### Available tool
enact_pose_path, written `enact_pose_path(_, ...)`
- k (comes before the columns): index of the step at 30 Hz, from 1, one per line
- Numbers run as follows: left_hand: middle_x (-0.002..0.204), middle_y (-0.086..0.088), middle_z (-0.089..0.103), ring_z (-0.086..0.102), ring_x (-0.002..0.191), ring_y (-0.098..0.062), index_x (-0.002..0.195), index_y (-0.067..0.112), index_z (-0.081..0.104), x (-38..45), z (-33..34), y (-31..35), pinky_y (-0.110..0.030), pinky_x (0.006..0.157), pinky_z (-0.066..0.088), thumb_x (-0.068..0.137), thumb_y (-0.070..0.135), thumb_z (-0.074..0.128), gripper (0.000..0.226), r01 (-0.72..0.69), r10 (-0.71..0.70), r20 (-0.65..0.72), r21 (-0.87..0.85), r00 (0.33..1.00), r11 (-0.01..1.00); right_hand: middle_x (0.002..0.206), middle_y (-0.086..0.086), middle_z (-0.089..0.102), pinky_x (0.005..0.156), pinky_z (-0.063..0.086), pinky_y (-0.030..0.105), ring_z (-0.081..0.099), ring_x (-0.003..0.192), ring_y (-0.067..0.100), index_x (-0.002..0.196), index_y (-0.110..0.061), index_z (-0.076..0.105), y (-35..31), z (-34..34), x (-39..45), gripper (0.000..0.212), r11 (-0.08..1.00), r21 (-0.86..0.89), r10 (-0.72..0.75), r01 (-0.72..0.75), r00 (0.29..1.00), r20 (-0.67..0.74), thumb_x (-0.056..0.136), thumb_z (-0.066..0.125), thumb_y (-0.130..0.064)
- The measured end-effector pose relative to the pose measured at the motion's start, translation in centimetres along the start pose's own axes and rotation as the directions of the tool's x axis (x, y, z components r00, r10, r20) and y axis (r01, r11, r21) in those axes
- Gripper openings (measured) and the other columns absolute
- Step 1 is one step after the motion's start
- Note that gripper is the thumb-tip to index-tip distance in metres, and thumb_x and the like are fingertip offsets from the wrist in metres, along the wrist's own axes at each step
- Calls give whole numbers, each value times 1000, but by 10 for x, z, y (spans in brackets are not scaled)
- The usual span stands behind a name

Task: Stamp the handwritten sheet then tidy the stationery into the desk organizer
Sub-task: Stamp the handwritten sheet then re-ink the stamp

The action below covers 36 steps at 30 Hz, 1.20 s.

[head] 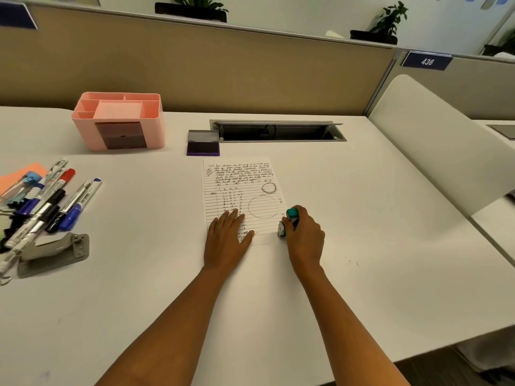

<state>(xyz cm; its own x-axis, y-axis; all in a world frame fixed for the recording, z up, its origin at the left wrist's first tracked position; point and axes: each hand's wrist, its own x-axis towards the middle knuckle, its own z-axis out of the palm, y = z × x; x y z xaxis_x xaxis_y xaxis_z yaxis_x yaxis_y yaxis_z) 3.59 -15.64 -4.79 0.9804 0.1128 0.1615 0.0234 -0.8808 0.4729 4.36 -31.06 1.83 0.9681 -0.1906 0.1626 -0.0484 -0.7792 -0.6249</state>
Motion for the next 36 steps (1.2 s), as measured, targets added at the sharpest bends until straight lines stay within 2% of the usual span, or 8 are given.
enact_pose_path(5, 147, 2, 42, 32, 140, -17, 133, 21, 48, 0, 0, -1, -35, 116, 18, 78, 60, 21, 72, -1, 1, -13, 15, 1000, 1000, 85, -4, 66, 72, 41, 9, 63, 80, 10, 107, -11, 62, -2, -17, 17, 23, 918, 328, 254, -221, 965, -62, 86, 64, -21)
enact_pose_path(9, 146, 1, 43, 33, 139, -18, 132, 21, 49, 0, 2, -1, -35, 115, 19, 77, 60, 20, 73, 4, -4, -16, 9, 1000, 1000, 101, 11, 68, 84, 54, 27, 66, 93, 23, 106, 2, 65, 9, -34, 44, 31, 381, 793, 603, -476, 778, 176, 81, 71, -16)
enact_pose_path(12, 147, 2, 42, 32, 140, -17, 132, 21, 49, 0, 1, -1, -35, 116, 18, 77, 60, 18, 74, 6, -6, -7, 10, 1000, 1000, 111, 17, 65, 87, 54, 29, 65, 103, 26, 99, 3, 62, 4, -50, 51, 19, 152, 846, 572, -511, 743, 346, 84, 67, -7)
enact_pose_path(17, 146, 2, 42, 32, 140, -18, 132, 21, 49, -1, 0, 0, -34, 116, 18, 77, 60, 18, 74, 7, -7, -14, -3, 1000, 1000, 112, 16, 64, 99, 49, 35, 63, 101, 24, 86, -4, 60, -4, -58, 57, 3, 23, 846, 493, -533, 742, 454, 88, 62, -5)
enact_pose_path(23, 145, 1, 44, 34, 139, -18, 131, 20, 50, -1, 0, 1, -34, 115, 19, 77, 58, 19, 72, 14, -14, -22, -10, 1000, 1000, 122, 19, 62, 94, 51, 35, 65, 84, 22, 84, -5, 59, -13, -53, 67, 5, -10, 831, 425, -557, 749, 507, 89, 60, -7)
enact_pose_path(27, 142, 0, 48, 37, 137, -19, 131, 19, 51, 1, -4, 3, -32, 114, 24, 79, 54, 17, 71, 35, -38, -49, -65, 998, 997, 122, 19, 61, 97, 50, 37, 62, 108, 29, 83, -3, 58, -26, -50, 69, 6, 34, 827, 417, -562, 760, 499, 88, 61, -5)
enact_pose_path(32, 128, -6, 61, 53, 124, -24, 121, 14, 61, 10, -14, 4, -34, 106, 35, 84, 44, 27, 58, 21, -39, -155, -115, 987, 993, 122, 17, 61, 93, 52, 32, 62, 96, 23, 118, 2, 55, -49, -46, 80, 33, 179, 808, 407, -562, 790, 459, 88, 62, -8)
enact_pose_path(36, 125, -7, 63, 55, 120, -25, 120, 12, 60, 34, -30, -3, -32, 104, 35, 90, 32, 46, 39, 28, -67, -227, -173, 972, 985, 123, 18, 61, 97, 51, 33, 62, 108, 27, 105, -8, 55, -69, -38, 95, 18, 290, 785, 361, -547, 822, 440, 89, 61, -12)
